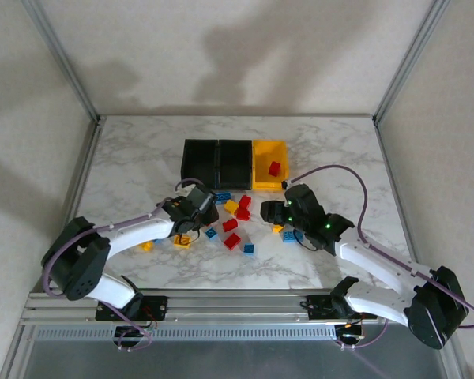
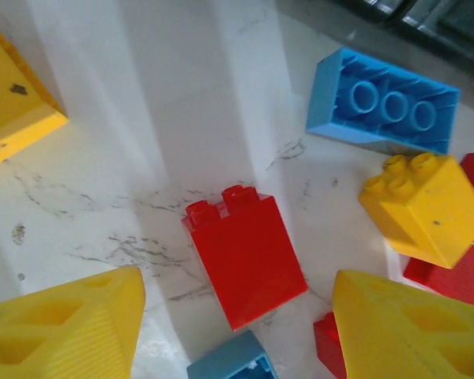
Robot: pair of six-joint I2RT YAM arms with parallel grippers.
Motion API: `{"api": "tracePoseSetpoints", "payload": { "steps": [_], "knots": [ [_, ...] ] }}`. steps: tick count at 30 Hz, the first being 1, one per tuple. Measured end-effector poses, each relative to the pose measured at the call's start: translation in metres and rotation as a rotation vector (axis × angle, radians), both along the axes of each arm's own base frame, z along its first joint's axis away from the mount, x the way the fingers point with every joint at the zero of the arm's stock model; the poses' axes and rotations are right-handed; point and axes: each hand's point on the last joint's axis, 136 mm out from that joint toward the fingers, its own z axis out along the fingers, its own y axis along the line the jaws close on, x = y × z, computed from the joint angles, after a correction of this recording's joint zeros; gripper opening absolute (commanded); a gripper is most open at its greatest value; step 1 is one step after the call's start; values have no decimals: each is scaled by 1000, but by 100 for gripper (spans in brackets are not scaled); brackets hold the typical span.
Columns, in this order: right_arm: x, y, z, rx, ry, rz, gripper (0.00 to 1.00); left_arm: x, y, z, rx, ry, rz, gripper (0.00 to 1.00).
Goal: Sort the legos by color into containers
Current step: Pick up the lego from the center of the table.
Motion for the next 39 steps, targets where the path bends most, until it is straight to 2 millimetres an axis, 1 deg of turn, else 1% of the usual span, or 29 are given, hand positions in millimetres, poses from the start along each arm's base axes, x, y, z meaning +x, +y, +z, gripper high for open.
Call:
{"api": "tracePoseSetpoints", "payload": {
  "steps": [4,6,9,12,15,21,26,29,34,36,39],
  "knots": [
    [-1,-1,2,11,-9,-3,62,0,2,-15,35,30,8,56],
    [0,0,3,19,-12,-5,61,5,0,-13,33,18,13,54],
    [-2,-2,-3,20,-1,-12,61,10,-3,-14,36,7,15,50],
    [-5,-5,-9,16,12,-16,61,13,-6,-15,33,-1,16,56],
    [-7,-6,-12,17,15,-19,61,14,-7,-16,36,2,15,56],
    [-6,-6,-10,28,15,-26,61,17,-10,-18,44,6,9,56],
    [-7,-6,-10,31,16,-29,61,18,-11,-30,71,30,-3,53],
    [-7,-8,-11,29,16,-32,61,18,-10,-33,84,38,-12,44],
    [-8,-9,-9,37,9,-37,60,21,-13,-30,85,30,-21,27],
    [-8,-10,-5,43,-2,-39,61,21,-13,-29,90,30,-28,24],
    [-8,-11,0,52,-15,-43,61,21,-12,-25,99,34,-34,24]
  ]
}}
